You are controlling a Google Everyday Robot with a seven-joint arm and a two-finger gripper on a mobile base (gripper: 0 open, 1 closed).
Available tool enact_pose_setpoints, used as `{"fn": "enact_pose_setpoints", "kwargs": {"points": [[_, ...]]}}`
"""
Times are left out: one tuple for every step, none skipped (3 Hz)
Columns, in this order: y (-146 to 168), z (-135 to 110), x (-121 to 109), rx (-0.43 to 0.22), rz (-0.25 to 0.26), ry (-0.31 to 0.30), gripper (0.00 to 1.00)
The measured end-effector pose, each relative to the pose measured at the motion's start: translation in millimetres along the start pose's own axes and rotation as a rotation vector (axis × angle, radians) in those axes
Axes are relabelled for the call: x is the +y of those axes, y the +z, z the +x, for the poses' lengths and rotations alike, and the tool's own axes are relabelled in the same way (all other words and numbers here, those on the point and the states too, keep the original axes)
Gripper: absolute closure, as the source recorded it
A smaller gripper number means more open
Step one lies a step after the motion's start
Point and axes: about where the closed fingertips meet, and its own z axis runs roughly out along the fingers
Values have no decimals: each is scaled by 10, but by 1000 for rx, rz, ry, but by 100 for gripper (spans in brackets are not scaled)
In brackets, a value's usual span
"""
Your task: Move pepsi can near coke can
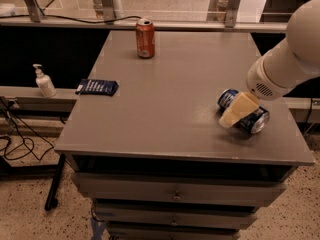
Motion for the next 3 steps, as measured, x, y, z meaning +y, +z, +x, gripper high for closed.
{"fn": "enact_pose_setpoints", "kwargs": {"points": [[292,89,-16,22,-19,44,18],[325,129,-81,31,-35,74,41],[252,49,-177,20,-53,81,65]]}}
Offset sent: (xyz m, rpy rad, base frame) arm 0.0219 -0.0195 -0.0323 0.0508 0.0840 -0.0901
